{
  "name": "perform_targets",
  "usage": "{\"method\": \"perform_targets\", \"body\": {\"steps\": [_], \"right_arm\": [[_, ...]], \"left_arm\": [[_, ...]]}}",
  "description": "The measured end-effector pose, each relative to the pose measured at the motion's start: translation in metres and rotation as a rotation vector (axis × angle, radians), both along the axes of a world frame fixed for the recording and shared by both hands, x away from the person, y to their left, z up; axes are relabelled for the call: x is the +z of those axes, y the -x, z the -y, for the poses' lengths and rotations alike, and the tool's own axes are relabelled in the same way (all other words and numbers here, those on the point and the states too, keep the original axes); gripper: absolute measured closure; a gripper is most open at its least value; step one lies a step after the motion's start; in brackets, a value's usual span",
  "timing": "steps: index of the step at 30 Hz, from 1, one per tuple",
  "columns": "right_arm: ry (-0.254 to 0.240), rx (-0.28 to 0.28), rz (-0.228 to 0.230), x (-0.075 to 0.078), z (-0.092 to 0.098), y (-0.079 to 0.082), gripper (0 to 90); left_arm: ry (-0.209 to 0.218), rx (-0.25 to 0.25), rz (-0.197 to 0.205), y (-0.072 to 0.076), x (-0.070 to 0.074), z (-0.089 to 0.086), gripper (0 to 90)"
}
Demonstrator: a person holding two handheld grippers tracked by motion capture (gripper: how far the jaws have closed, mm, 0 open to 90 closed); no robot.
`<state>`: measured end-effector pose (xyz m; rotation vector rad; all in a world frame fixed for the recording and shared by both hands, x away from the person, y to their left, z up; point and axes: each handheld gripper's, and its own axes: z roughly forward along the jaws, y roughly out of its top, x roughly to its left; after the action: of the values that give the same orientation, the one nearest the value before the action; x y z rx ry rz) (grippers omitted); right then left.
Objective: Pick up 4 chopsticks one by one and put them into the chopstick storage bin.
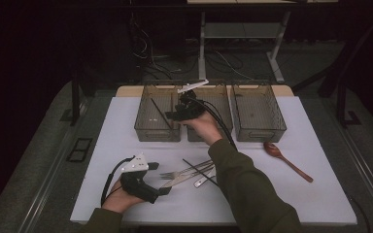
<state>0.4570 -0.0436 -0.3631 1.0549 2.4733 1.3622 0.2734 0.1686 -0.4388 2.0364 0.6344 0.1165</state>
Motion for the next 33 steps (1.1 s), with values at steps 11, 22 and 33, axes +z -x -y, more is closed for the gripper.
{"method": "perform_targets", "body": {"steps": [11,22,33], "right_arm": [[0.01,0.057,0.024,0.001,0.043,0.028,40.1],[0.018,0.101,0.041,-0.006,0.084,0.057,38.8],[0.027,0.12,0.025,-0.017,0.114,0.088,38.8]], "left_arm": [[0.011,0.012,-0.001,0.0,-0.001,0.001,0.4],[0.0,0.009,0.002,0.0,-0.001,0.002,0.4],[-0.005,0.005,0.002,0.0,-0.001,0.002,0.4]]}}
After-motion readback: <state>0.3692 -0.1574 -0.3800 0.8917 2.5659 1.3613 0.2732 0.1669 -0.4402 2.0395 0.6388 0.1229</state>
